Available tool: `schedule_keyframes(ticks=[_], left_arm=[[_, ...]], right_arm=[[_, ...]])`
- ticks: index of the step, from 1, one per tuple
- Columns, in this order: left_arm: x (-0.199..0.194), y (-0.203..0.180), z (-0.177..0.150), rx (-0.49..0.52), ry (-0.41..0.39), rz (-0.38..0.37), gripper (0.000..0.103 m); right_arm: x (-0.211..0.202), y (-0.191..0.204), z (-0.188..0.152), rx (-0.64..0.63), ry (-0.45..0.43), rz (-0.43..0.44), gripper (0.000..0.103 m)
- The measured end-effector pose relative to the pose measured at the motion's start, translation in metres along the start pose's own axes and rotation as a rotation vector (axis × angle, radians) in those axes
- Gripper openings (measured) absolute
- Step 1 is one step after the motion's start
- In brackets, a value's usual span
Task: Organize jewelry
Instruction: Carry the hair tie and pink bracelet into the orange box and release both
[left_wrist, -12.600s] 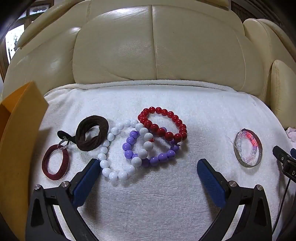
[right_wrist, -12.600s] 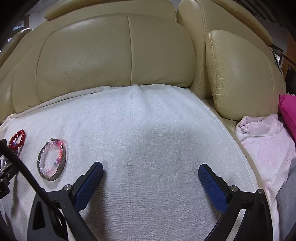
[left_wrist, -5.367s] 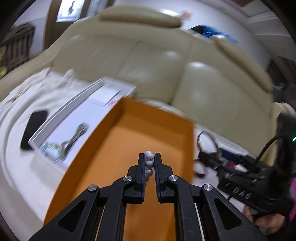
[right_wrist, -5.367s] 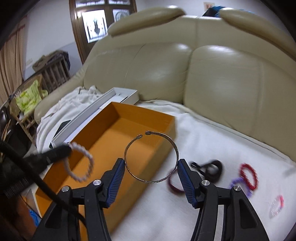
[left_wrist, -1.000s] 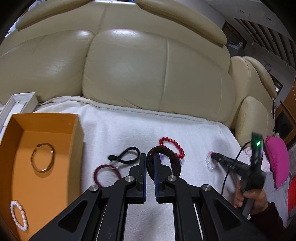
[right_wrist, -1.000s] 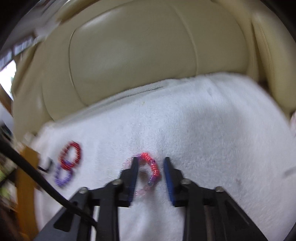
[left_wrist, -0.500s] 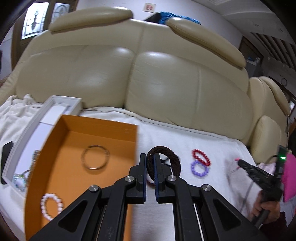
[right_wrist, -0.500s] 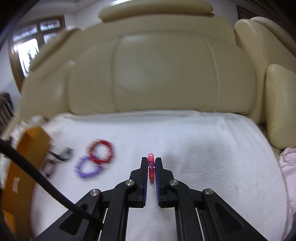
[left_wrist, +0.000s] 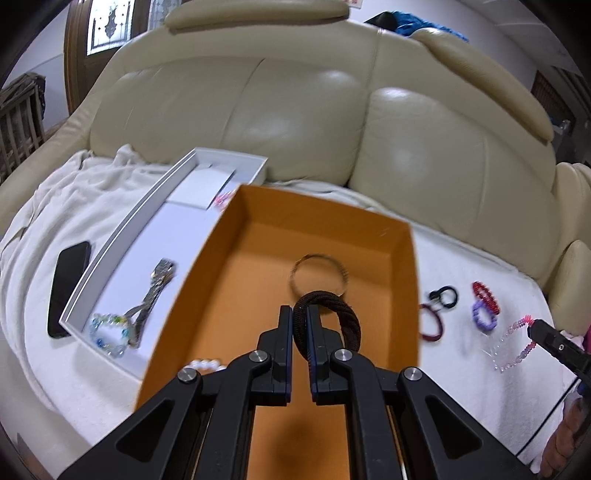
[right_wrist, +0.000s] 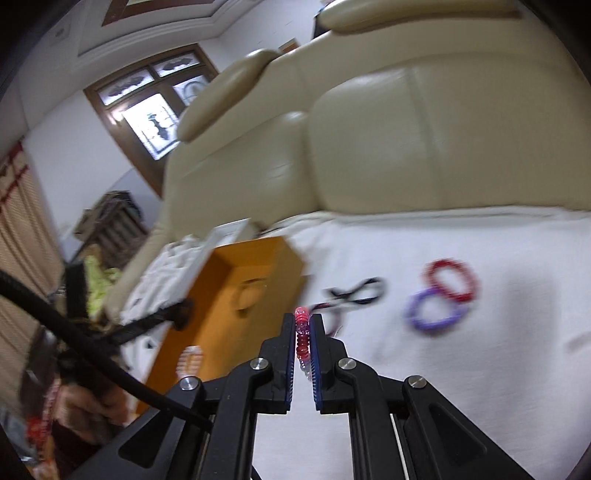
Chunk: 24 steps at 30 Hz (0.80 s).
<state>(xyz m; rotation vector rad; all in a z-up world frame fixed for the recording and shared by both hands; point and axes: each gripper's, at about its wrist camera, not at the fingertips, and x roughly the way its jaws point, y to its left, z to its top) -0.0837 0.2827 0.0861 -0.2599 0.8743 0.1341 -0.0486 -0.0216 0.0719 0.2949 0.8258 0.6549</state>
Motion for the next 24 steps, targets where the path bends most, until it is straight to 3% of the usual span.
schedule_keyframes(ticks=[4, 9, 21, 24], left_arm=[[0.005, 0.015, -0.004, -0.014, 0.028, 0.039, 0.007], [0.015, 0.028, -0.008, -0.040, 0.072, 0.058, 0.007], [0.031, 0.029, -0.011, -0.012, 0.126, 0.092, 0.007], [0.030, 0.023, -0.010, 0.013, 0.118, 0.118, 0.018]], right_arm=[[0.026, 0.033, -0.003, 0.018, 0.064, 0.090, 0.008], [0.056, 0.069, -0.013, -0.010, 0.117, 0.119, 0.008], [0.112, 0.092, -0.027, -0.039, 0.203, 0.068, 0.011], [0.119, 0.087, -0.024, -0.030, 0.211, 0.046, 0.012]])
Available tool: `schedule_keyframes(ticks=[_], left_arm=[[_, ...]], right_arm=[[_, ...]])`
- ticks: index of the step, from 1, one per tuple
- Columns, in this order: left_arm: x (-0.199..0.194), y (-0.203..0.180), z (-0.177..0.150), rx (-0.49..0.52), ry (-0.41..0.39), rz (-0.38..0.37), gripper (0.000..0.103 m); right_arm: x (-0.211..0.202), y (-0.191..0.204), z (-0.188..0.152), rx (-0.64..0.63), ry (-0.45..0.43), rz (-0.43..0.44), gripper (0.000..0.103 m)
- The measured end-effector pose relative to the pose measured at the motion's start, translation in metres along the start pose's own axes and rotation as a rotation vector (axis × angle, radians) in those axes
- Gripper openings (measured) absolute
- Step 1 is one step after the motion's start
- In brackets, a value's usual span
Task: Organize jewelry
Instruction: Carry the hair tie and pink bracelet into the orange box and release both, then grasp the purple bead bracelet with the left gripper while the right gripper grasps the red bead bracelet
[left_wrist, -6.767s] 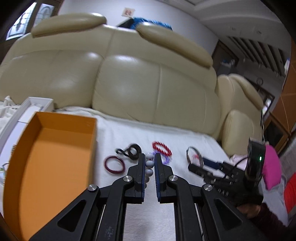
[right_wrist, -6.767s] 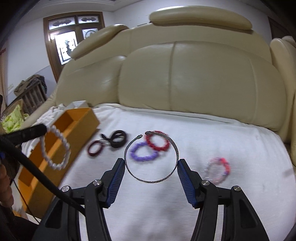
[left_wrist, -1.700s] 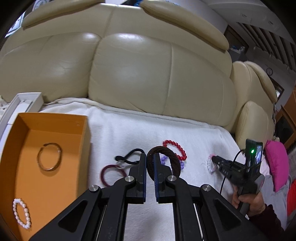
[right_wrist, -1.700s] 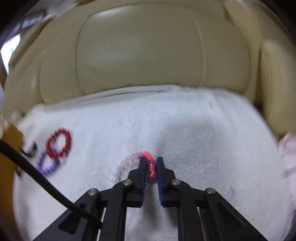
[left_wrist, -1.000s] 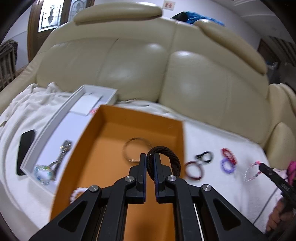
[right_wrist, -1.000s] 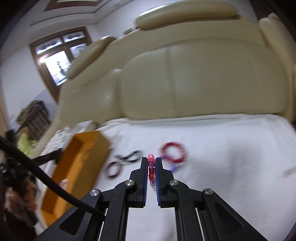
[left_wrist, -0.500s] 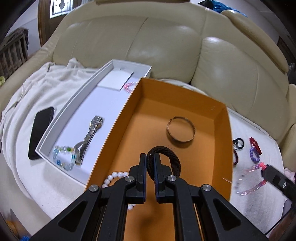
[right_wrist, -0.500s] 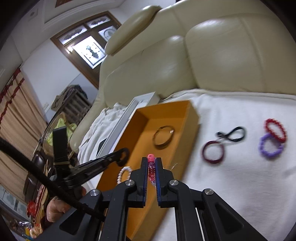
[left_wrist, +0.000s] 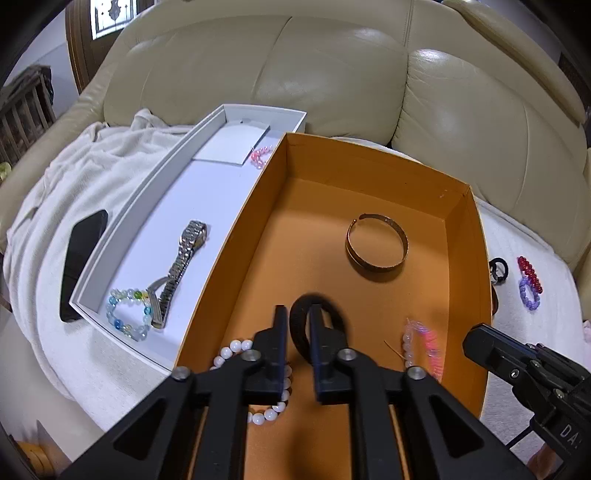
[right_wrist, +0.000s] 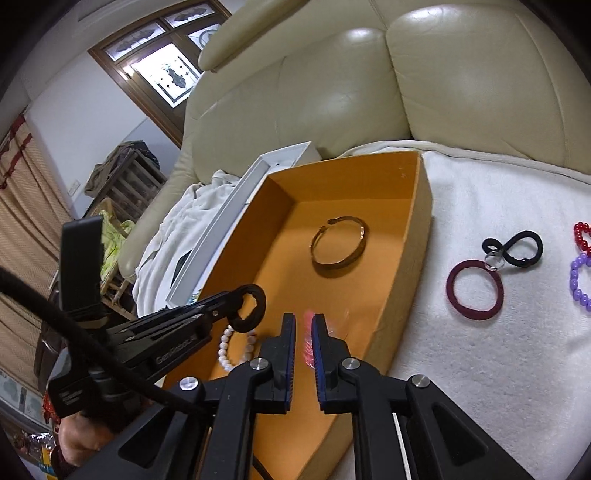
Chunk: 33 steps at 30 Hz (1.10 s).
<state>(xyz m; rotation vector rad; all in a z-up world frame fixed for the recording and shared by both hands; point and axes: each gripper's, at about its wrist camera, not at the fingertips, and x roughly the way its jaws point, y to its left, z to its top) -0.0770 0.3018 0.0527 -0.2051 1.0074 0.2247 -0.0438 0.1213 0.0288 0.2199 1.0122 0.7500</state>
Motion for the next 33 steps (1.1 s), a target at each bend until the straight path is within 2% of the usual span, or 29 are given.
schedule_keyframes(ticks=[1, 5, 7, 10, 12, 14, 19, 23, 33], left_arm=[[-0.002, -0.002, 0.000, 0.007, -0.013, 0.015, 0.024], [-0.021, -0.016, 0.003, 0.044, -0.118, 0.096, 0.031], [-0.032, -0.026, 0.003, 0.063, -0.174, 0.126, 0.047], [-0.050, -0.045, 0.001, 0.114, -0.264, 0.166, 0.054], [-0.060, -0.057, -0.001, 0.143, -0.310, 0.173, 0.055], [-0.070, -0.069, -0.003, 0.165, -0.347, 0.167, 0.055], [-0.084, -0.094, -0.003, 0.211, -0.403, 0.146, 0.056], [-0.088, -0.113, -0.002, 0.240, -0.417, 0.133, 0.056], [-0.094, -0.149, -0.007, 0.294, -0.436, 0.112, 0.056]], right_arm=[[-0.001, -0.003, 0.001, 0.006, 0.006, -0.005, 0.013], [-0.017, -0.019, 0.004, 0.016, -0.029, -0.017, 0.016], [-0.029, -0.026, 0.004, 0.003, -0.044, -0.037, 0.016], [-0.053, -0.041, 0.003, -0.013, -0.071, -0.071, 0.019], [-0.073, -0.053, 0.001, -0.018, -0.093, -0.097, 0.028], [-0.093, -0.065, -0.003, -0.018, -0.123, -0.123, 0.031], [-0.133, -0.094, -0.013, 0.028, -0.177, -0.139, 0.031], [-0.157, -0.118, -0.021, 0.067, -0.217, -0.153, 0.031], [-0.180, -0.155, -0.024, 0.126, -0.237, -0.167, 0.032]])
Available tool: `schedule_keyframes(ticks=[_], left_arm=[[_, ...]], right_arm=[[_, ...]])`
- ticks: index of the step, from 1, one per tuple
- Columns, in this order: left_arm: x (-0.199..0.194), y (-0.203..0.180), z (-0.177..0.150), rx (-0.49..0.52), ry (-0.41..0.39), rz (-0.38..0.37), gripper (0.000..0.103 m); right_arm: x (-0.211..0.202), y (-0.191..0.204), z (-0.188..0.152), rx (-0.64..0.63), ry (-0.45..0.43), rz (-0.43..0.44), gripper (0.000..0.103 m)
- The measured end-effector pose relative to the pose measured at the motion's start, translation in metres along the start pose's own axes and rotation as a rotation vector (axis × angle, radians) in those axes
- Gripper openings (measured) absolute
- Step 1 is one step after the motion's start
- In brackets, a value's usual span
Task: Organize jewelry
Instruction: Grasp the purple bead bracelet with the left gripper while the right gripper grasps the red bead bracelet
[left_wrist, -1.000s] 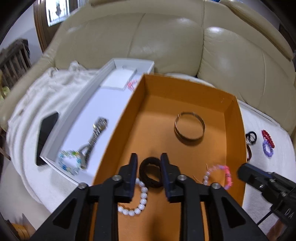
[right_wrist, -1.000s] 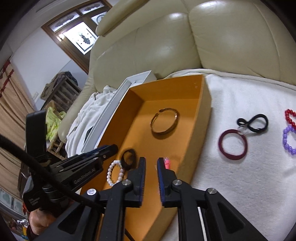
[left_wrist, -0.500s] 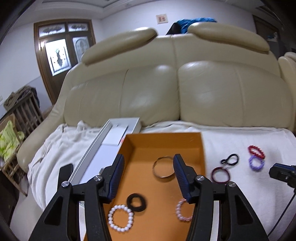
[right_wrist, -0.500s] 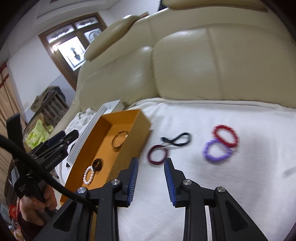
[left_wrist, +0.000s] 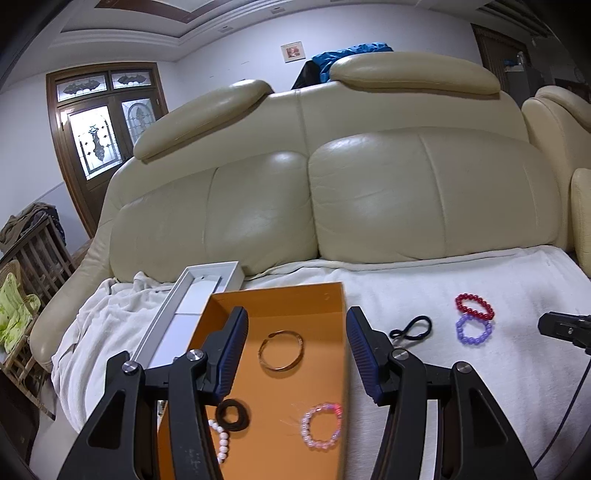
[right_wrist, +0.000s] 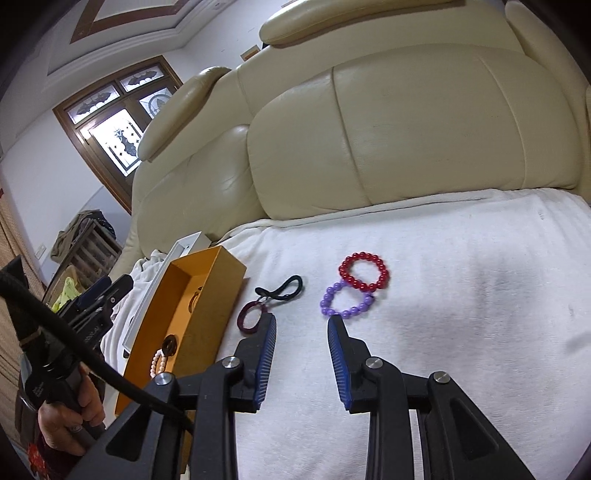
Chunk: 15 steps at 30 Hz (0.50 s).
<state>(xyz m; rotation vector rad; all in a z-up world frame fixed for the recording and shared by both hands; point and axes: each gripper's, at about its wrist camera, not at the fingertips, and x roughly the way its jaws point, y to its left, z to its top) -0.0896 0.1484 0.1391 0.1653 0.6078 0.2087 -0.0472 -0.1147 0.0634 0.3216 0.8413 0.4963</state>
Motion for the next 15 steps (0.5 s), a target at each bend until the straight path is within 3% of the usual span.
schedule_keyframes(ticks=[15], left_arm=[[-0.004, -0.033, 0.007, 0.040, -0.009, -0.027, 0.056]], right_arm=[[-0.016, -0.017, 0.003, -0.007, -0.012, -0.018, 0.032]])
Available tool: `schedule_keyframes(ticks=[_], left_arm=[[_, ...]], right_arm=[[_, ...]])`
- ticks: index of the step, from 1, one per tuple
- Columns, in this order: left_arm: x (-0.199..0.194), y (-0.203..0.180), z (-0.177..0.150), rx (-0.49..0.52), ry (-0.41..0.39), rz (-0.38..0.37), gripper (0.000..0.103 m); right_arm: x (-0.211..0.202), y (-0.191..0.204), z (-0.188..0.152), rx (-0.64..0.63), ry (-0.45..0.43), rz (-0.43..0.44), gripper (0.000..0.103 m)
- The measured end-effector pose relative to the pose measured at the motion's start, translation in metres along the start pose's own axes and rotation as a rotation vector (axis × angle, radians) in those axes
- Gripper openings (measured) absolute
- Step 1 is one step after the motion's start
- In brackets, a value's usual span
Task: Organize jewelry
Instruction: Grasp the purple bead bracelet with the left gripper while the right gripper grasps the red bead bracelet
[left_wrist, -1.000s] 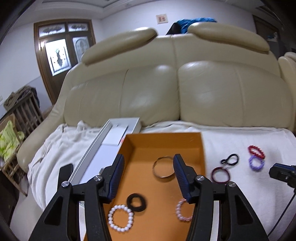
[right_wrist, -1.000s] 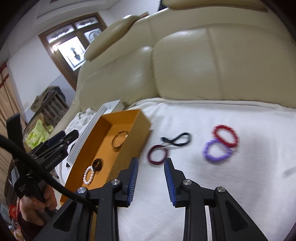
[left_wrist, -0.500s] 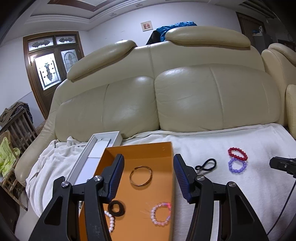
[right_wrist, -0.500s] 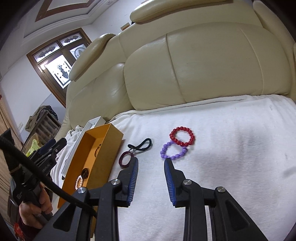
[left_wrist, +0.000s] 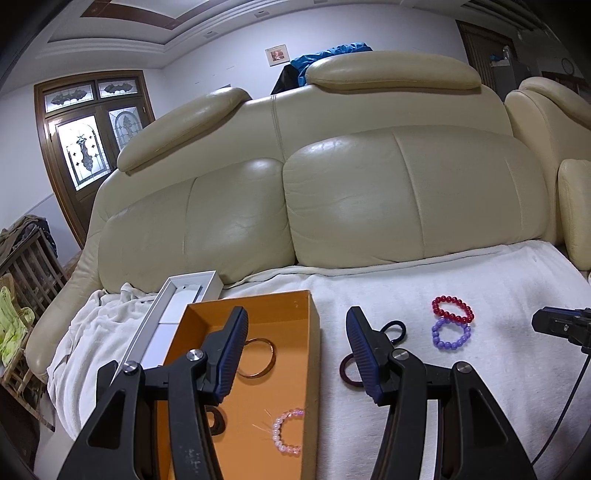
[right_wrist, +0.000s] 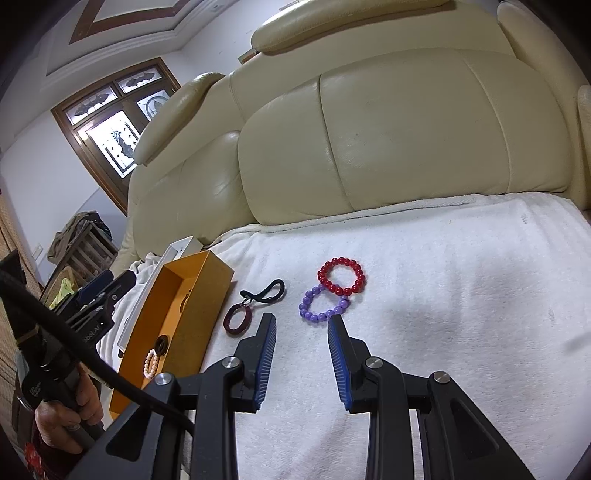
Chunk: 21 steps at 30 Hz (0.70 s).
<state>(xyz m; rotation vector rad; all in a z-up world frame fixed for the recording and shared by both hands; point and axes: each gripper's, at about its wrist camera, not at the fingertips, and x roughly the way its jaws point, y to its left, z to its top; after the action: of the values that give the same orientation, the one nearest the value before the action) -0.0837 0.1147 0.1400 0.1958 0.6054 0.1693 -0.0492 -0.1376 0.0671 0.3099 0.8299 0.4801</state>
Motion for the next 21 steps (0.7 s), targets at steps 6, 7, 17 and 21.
schedule_keyframes(ticks=[6, 7, 17, 21], left_arm=[[0.002, -0.011, 0.002, 0.014, 0.003, -0.007, 0.056], [0.003, -0.013, 0.003, 0.018, 0.004, -0.008, 0.056], [0.050, -0.035, -0.012, 0.029, 0.175, -0.133, 0.060], [0.072, -0.043, -0.020, 0.034, 0.240, -0.149, 0.060]], right_arm=[[-0.005, -0.009, 0.003, 0.005, -0.002, -0.012, 0.032], [-0.005, -0.010, 0.004, 0.008, -0.003, -0.013, 0.032], [0.013, -0.036, 0.011, 0.040, 0.043, -0.043, 0.032], [0.037, -0.047, 0.013, 0.054, 0.085, -0.072, 0.032]])
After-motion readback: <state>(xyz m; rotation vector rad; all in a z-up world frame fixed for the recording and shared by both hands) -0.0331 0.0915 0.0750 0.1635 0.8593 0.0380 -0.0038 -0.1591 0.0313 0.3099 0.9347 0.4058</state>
